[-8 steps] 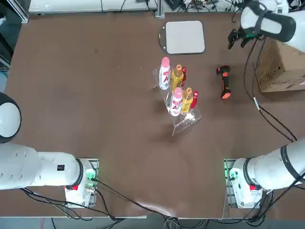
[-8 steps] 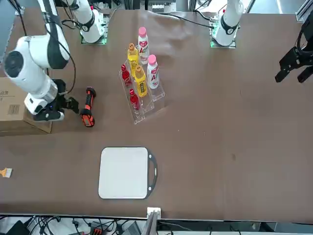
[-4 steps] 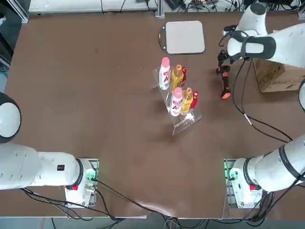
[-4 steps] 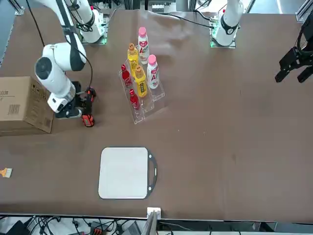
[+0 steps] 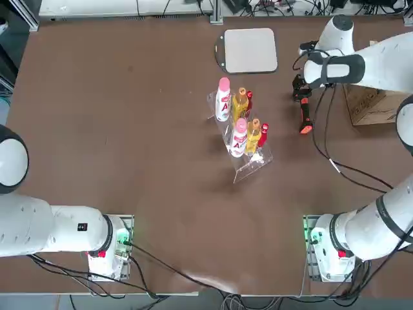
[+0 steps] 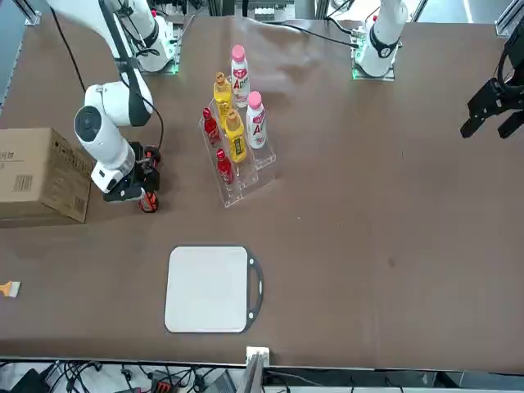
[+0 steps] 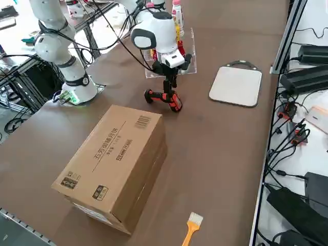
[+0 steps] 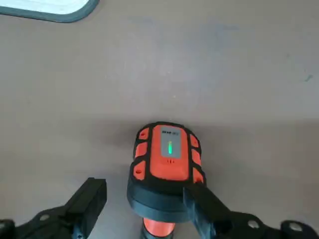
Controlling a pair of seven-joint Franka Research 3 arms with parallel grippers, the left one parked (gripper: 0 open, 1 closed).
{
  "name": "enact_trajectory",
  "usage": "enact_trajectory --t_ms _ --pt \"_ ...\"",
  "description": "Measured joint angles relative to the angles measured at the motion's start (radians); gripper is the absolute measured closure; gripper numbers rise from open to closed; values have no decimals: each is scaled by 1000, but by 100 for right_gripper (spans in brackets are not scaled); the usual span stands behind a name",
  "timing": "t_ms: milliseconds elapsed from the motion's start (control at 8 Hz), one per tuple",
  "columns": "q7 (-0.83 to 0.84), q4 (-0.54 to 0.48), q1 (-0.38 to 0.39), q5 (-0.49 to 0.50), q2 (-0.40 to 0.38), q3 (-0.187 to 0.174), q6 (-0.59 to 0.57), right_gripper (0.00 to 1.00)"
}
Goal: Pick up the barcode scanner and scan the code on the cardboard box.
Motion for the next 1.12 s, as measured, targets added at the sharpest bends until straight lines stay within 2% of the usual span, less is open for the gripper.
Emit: enact_trajectory --t_ms 375,1125 --pt "0 -2 1 0 -4 0 -3 0" --pt "52 -4 3 1 -67 1 -85 0"
